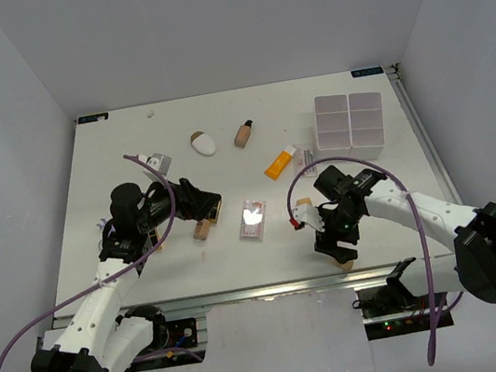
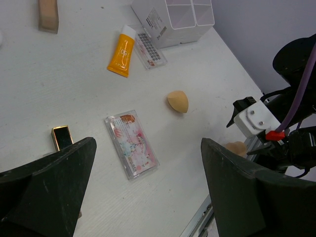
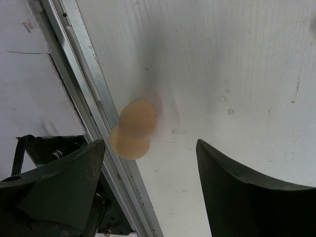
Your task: Organize the makeup
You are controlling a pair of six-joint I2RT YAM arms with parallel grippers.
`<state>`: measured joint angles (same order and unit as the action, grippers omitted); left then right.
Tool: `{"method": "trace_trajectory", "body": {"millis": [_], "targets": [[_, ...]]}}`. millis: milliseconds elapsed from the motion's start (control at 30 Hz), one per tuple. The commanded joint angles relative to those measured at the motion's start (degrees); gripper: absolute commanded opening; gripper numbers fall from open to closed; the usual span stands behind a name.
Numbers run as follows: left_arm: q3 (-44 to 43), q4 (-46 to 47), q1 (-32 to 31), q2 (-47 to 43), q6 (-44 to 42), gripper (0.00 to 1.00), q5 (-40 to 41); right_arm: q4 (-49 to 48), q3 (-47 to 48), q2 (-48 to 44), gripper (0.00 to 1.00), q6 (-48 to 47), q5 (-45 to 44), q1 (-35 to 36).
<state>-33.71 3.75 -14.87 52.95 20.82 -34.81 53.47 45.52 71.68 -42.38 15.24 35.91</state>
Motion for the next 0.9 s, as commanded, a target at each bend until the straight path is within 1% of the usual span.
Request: {"method": "trace_trajectory", "body": {"millis": [0, 100, 333, 467, 533, 667, 700, 800, 867], "targets": [[-2.18, 0.03, -0.30, -0.44, -0.60, 0.98, -0.96, -1.22, -0.81, 2.58, 0.80, 0.81, -1.92, 1.91], [-2.23, 0.03, -0.24, -0.56, -0.69, 0.98, -0.88, -2.05, -1.31, 4.95, 0.78, 1.42, -3.02, 2.76], [-2.27, -0.03, -0.24, -0.69, -0.72, 0.98, -0.88, -3.84, -2.32, 8.21, 0.71, 2.41, -5.48, 3.73], [-2.32, -0.08, -0.31, -0.68, -0.87, 0.98, -0.88, -5.08, -2.78, 10.40, 0.60, 2.80, -6.57, 3.82], [-2.32, -0.15, -0.24, -0.76, -0.87, 0.98, -0.90, -5.19, -2.68, 10.93, 0.53, 2.65, -6.30, 3.82], [-2.30, -0.15, -0.27, -0.79, -0.89, 0.98, -0.96, -5.10, -2.24, 11.35, 0.43, 2.28, -5.51, 3.84], [-2.24, -0.15, -0.33, -0.91, -0.95, 0.98, -0.96, -5.04, -2.11, 11.29, 0.39, 2.21, -5.31, 3.91], [-2.25, -0.15, -0.24, -1.02, -0.96, 0.98, -0.98, -4.94, -1.48, 10.65, 0.25, 2.21, -4.61, 3.82], [-2.32, -0.15, -0.24, -1.09, -0.96, 0.98, -1.05, -4.87, -0.85, 9.95, 0.17, 2.21, -4.04, 3.82]]}}
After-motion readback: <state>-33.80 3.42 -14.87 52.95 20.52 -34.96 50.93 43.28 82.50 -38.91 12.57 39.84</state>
